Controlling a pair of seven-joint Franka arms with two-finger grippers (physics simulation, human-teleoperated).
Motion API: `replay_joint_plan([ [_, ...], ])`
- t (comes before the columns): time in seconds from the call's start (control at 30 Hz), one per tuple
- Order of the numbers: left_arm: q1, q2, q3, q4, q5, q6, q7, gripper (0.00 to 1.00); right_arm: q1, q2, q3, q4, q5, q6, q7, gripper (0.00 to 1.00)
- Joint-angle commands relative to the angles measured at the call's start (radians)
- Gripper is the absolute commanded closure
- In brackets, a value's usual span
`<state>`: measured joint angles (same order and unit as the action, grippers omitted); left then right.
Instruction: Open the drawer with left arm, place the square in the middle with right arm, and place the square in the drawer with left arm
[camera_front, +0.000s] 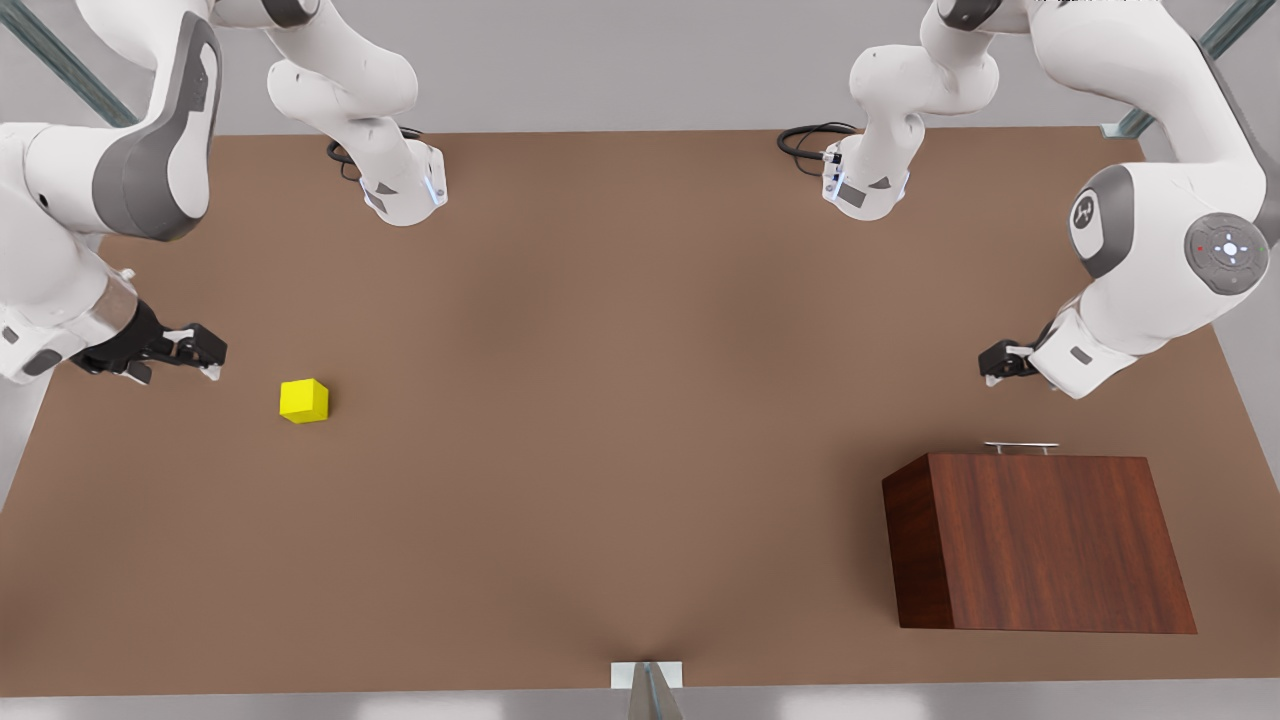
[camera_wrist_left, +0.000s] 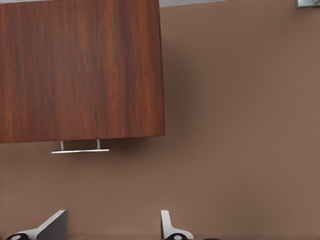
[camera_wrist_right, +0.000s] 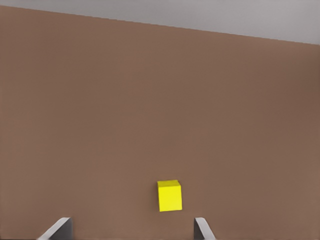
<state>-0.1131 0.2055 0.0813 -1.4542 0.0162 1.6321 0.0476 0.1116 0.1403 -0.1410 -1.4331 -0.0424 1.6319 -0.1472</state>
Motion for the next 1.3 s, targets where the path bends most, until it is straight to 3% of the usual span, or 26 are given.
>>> replay_joint_plan([
  [0.0,0.0,0.0,0.0,0.0,0.011,0.0,0.0,0.0,-0.006,-0.001,0.0,-0.001,-0.001,0.002,0.0,0.0],
  [0.1,0.0,-0.008,-0.002,-0.044,0.01,0.031,-0.201,0.0,0.008,-0.019,-0.003,-0.072,-0.005,0.037,0.0,0.0],
  [0.2,0.001,-0.155,0.066,-0.32,0.008,0.325,-0.627,0.0,-0.012,-0.127,-0.005,-0.368,-0.007,0.276,-0.002,0.0],
  [0.3,0.001,-0.279,0.094,-0.578,0.008,0.61,-0.914,0.0,-0.09,-0.119,-0.008,-0.49,-0.005,0.33,-0.011,0.0],
  [0.47,0.001,-0.284,0.095,-0.839,0.007,0.97,-1.098,0.0,-0.187,-0.085,-0.034,-0.78,-0.007,0.677,-0.048,0.0],
  [0.53,0.003,-0.273,0.112,-0.848,0.007,0.982,-1.166,0.0,-0.188,-0.018,-0.075,-0.784,0.004,0.73,-0.152,0.0],
  [0.73,0.007,-0.204,0.156,-0.848,0.005,1.0,-1.223,0.0,-0.194,0.139,-0.071,-0.773,0.078,0.838,-0.258,0.0],
  [1.27,0.061,-0.064,0.16,-0.838,0.004,1.152,-1.25,0.0,-0.153,0.217,-0.039,-0.773,0.164,0.861,-0.27,0.0],
])
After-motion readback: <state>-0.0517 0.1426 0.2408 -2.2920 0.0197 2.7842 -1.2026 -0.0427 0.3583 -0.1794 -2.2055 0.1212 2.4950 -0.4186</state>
